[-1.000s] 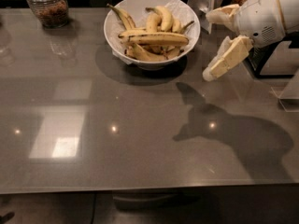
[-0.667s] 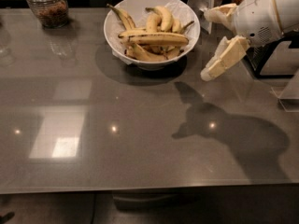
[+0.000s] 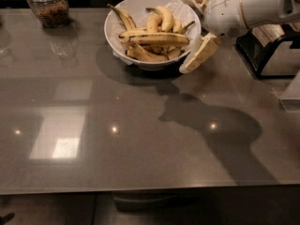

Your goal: Pick banana from white bowl

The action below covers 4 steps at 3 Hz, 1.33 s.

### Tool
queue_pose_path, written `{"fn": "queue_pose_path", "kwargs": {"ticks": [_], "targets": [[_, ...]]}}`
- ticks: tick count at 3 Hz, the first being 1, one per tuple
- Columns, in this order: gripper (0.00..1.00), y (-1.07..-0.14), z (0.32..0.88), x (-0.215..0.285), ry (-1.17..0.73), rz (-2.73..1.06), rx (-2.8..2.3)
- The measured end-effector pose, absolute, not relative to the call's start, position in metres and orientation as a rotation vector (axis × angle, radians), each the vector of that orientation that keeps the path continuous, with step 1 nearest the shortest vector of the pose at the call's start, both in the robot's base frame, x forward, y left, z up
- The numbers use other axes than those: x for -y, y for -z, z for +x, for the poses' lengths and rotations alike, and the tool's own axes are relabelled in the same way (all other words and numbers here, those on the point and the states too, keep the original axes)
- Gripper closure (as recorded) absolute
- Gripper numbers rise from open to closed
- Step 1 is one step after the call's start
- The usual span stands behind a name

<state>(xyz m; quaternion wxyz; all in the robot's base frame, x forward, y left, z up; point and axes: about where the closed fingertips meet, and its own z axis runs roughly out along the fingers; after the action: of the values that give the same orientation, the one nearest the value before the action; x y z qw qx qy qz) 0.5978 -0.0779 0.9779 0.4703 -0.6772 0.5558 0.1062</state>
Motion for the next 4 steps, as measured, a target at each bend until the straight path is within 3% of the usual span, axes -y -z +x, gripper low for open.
{"fn": "queue_pose_path", "kwargs": {"ticks": [2,4], "targets": [[0.41,-0.981,0.634,0.048,-0.194,-1.712,-1.174],[0.33,-0.972,0.646,0.045,-0.192,-1.723,-1.162]]}}
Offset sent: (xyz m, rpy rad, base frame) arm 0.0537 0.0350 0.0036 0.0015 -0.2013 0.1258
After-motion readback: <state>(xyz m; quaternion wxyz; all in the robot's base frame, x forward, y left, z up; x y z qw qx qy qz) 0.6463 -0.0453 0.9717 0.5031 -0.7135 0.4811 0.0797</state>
